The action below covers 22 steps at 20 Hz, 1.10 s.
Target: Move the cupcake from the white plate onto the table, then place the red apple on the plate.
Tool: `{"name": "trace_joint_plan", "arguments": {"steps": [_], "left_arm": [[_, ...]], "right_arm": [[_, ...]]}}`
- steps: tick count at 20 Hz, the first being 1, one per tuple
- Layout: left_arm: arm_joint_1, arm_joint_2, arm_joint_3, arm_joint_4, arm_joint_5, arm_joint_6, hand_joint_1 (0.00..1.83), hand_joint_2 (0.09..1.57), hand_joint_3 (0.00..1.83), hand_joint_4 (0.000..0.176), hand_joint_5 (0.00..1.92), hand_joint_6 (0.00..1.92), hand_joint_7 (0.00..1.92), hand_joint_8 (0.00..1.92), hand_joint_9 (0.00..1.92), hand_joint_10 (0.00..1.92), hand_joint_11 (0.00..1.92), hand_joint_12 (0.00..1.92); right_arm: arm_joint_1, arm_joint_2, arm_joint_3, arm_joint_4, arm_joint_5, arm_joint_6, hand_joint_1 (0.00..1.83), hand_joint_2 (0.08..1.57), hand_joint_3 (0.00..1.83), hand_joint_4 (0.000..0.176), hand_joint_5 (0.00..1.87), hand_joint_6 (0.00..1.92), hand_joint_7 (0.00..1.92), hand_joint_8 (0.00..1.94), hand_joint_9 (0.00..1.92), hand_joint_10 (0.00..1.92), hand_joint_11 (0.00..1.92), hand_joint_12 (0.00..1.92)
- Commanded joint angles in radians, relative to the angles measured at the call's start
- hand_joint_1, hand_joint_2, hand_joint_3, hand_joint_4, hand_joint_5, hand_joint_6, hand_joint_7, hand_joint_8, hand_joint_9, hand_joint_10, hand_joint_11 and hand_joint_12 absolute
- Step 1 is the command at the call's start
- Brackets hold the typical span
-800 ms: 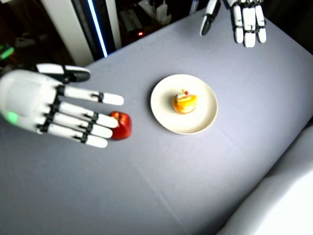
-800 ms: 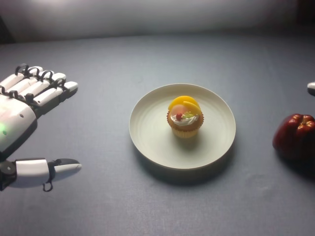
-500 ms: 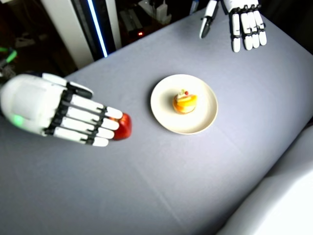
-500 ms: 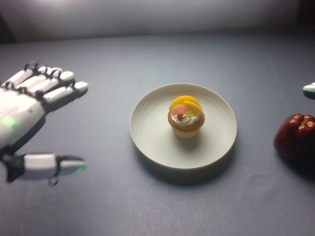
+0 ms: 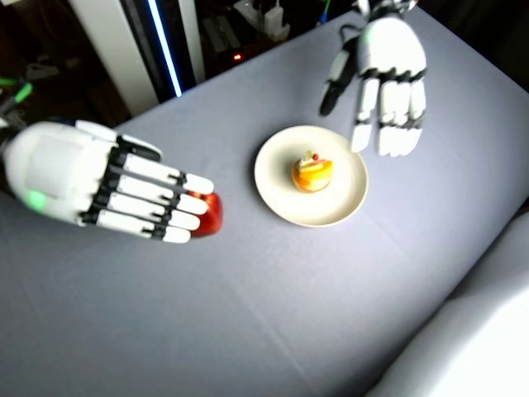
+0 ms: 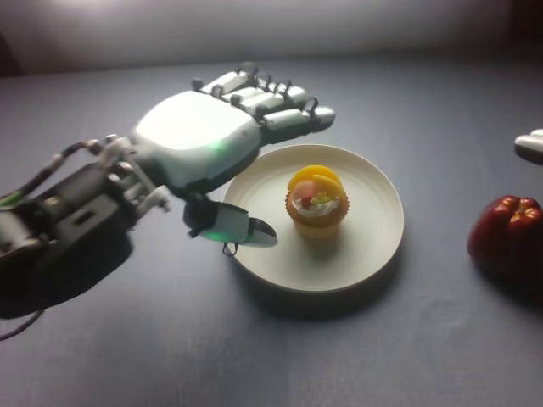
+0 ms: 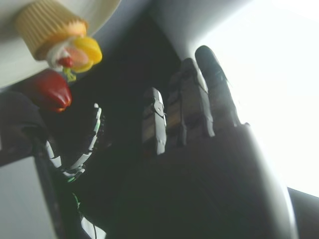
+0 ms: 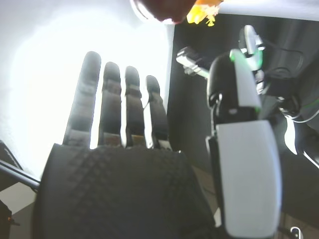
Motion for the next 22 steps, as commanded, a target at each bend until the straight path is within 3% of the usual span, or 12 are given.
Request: {"name": "trace_joint_plan", "arguments": {"steps": [1,3,8,10,11,12,13,14,15,18,20,22], "left_arm": [[-0.019,-0.011,0.017,0.006,-0.063,0.0,0.98,0.8,0.0,0.108,0.29,0.0,0.23,0.0,0.28,0.01,0.0,0.82],[-0.035,-0.052,0.044,0.017,-0.026,0.0,0.89,0.84,0.0,0.12,0.24,0.0,0.18,0.01,0.18,0.02,0.0,0.43],[-0.051,-0.124,0.103,0.036,0.039,0.001,0.83,0.82,0.0,0.11,0.38,0.0,0.38,0.0,0.39,0.01,0.0,1.01],[-0.052,-0.139,0.122,0.034,0.058,0.007,0.94,0.93,0.0,0.074,0.52,0.0,0.52,0.0,0.49,0.01,0.15,0.85],[-0.053,-0.144,0.128,0.023,0.074,0.032,1.1,0.97,0.0,0.001,0.76,0.02,0.75,0.02,0.71,0.05,0.32,0.91],[-0.053,-0.147,0.131,0.012,0.082,0.047,1.24,1.05,0.01,0.0,1.21,0.09,0.93,0.96,0.95,0.21,0.47,1.25],[-0.053,-0.149,0.136,0.004,0.084,0.048,1.27,1.07,0.0,0.0,1.29,0.14,0.96,1.15,0.96,0.49,0.54,1.31],[-0.052,-0.153,0.139,-0.009,0.078,0.048,1.36,1.1,0.0,0.0,1.18,0.33,0.94,1.11,0.92,1.11,0.67,1.26],[-0.052,-0.156,0.139,-0.012,0.073,0.048,1.38,1.09,0.0,0.0,1.19,0.29,0.96,1.08,0.96,1.22,0.73,1.19],[-0.052,-0.142,0.131,-0.028,0.034,0.042,1.27,1.1,0.0,0.0,1.19,0.3,0.96,1.27,1.04,0.99,0.9,1.22],[-0.041,-0.065,0.068,-0.028,-0.063,0.024,1.29,1.07,0.0,0.0,1.21,0.32,1.05,1.11,1.13,0.73,0.84,1.12],[-0.024,-0.002,0.015,-0.042,-0.139,0.026,1.38,1.1,0.01,0.0,1.04,0.62,0.99,1.02,0.9,1.26,0.63,1.23]], "right_arm": [[0.016,-0.002,0.011,0.024,0.133,0.001,0.78,1.17,0.01,0.049,0.06,0.0,0.02,0.0,0.05,0.0,0.11,0.26],[0.021,-0.006,0.015,0.021,0.133,0.001,0.78,1.21,0.01,0.057,0.0,0.0,0.0,0.0,0.0,0.0,0.1,0.25],[0.022,-0.012,0.023,0.016,0.129,0.001,0.8,1.22,0.01,0.06,0.01,0.0,0.0,0.0,0.03,0.01,0.13,0.26],[0.022,-0.013,0.024,0.014,0.126,0.001,0.83,1.22,0.01,0.05,0.03,0.01,0.0,0.0,0.05,0.01,0.15,0.28],[0.022,-0.013,0.024,0.013,0.126,0.001,0.83,1.22,0.0,0.052,0.04,0.01,0.01,0.0,0.05,0.01,0.15,0.28],[0.022,-0.015,0.025,0.013,0.125,0.001,0.83,1.23,0.01,0.049,0.04,0.01,0.02,0.01,0.06,0.01,0.14,0.28],[0.022,-0.016,0.026,0.013,0.125,0.001,0.83,1.23,0.01,0.05,0.04,0.01,0.03,0.01,0.07,0.01,0.14,0.27],[0.022,-0.018,0.027,0.013,0.123,0.001,0.83,1.23,0.01,0.056,0.05,0.01,0.04,0.01,0.07,0.02,0.14,0.28],[0.022,-0.019,0.028,0.013,0.122,0.002,0.82,1.24,0.01,0.05,0.05,0.01,0.04,0.01,0.08,0.01,0.15,0.28],[0.022,-0.021,0.03,0.013,0.12,0.004,0.8,1.25,0.01,0.053,0.07,0.01,0.06,0.01,0.1,0.01,0.15,0.27],[0.022,-0.021,0.03,0.011,0.12,0.009,0.79,1.26,0.0,0.048,0.09,0.0,0.07,0.0,0.11,0.0,0.18,0.24],[0.022,-0.021,0.029,0.01,0.12,0.015,0.81,1.26,0.0,0.031,0.12,0.01,0.1,0.01,0.14,0.01,0.22,0.24]]}}
